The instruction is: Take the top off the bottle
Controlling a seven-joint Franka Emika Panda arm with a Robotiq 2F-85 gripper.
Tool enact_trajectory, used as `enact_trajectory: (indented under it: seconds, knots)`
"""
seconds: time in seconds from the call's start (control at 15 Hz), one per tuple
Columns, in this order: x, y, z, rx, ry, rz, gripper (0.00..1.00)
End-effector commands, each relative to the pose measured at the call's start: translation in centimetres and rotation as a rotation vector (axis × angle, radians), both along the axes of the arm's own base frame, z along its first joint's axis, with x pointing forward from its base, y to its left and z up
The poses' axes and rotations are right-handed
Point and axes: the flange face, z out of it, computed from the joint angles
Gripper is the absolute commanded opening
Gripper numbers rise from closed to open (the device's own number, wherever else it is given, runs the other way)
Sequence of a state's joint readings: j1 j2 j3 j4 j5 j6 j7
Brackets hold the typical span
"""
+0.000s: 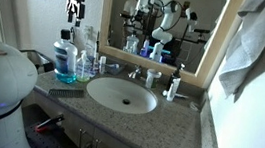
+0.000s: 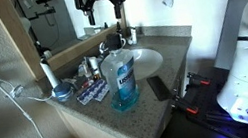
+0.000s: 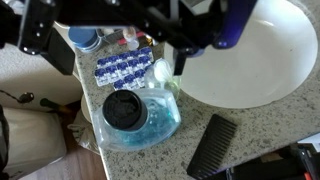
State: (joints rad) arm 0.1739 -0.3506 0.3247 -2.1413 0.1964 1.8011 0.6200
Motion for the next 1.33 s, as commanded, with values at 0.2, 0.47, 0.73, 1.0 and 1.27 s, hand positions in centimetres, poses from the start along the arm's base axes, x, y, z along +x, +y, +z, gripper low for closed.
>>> enact_trajectory:
  seconds: [0.2, 0.47, 0.73, 1.0, 1.27]
  knots:
    - [-2.0, 3.6, -0.2, -0.02, -0.011, 0.013, 1.0]
    - [-3.7, 5.2, -1.3, -0.042, 0.008, -0.037, 1.0]
    - [-4.1, 4.7, -2.5, -0.056, 0.002, -0.107, 1.0]
    - [-3.4, 3.3, -3.5, -0.069, -0.004, -0.149, 1.0]
    - [-2.5, 2.1, -4.1, -0.078, 0.001, -0.161, 1.0]
